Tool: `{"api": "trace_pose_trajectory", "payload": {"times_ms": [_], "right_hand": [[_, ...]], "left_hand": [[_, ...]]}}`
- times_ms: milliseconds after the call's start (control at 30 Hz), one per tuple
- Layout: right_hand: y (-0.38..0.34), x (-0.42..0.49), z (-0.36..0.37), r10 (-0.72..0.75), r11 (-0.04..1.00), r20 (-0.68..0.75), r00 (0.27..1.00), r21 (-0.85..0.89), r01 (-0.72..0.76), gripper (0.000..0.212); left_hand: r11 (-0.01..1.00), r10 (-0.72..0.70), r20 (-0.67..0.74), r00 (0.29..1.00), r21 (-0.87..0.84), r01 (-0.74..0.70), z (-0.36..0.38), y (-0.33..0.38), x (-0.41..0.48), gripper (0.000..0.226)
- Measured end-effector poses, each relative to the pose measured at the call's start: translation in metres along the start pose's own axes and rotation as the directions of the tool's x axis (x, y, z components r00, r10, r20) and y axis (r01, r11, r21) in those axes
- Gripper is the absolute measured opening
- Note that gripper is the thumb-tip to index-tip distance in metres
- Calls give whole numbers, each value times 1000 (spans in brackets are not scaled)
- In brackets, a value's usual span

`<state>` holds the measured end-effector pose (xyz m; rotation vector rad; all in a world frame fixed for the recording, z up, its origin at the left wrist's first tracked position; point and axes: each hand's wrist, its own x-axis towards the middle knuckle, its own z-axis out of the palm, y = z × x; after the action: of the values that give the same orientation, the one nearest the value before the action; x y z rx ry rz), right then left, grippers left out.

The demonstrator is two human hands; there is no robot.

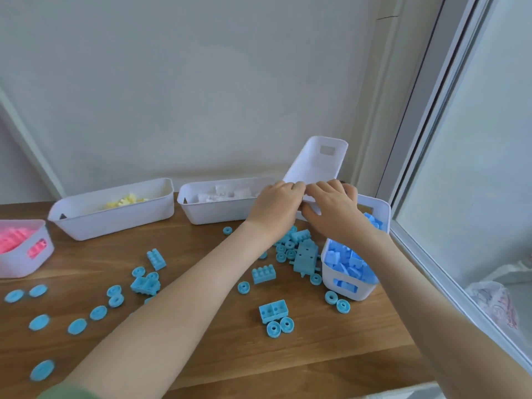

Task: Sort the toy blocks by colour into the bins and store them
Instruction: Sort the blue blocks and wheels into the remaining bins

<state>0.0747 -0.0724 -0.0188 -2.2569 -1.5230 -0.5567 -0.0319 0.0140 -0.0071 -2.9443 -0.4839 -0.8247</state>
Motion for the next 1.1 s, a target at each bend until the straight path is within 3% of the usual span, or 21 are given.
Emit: {"api": "trace_pose_trajectory", "payload": {"times_ms": [67,133,233,633,700,967,1100], "right_hand": [[-12,-2,-5,-107,988,-42,993,106,111,51],[-24,-3,-9,-191,957,-49,980,211,197,49],[-50,-3,-11,-291,897,-51,955,332,291,56],[-177,1,14,-557,621,-93,825,613,489,51],[-199,-2,17,-575,586,-58,816,667,460,49],[-268,-29,28,-621,425,61,782,864,270,69],[-305,-47,34,-661,446,155,734,869,217,82]], "left_hand": [[999,-43,-52,998,22,45,-15,-3,-19,16],[995,-70,-125,990,56,77,-28,-6,-40,19],[976,-92,-209,974,175,129,-55,-17,-71,38],[836,-350,-274,896,340,430,-120,-56,-176,34],[803,-453,-218,864,322,502,-128,-60,-194,28],[669,-623,-270,734,303,679,-154,-69,-267,28],[525,-741,-281,610,325,787,-166,-69,-293,25]]}}
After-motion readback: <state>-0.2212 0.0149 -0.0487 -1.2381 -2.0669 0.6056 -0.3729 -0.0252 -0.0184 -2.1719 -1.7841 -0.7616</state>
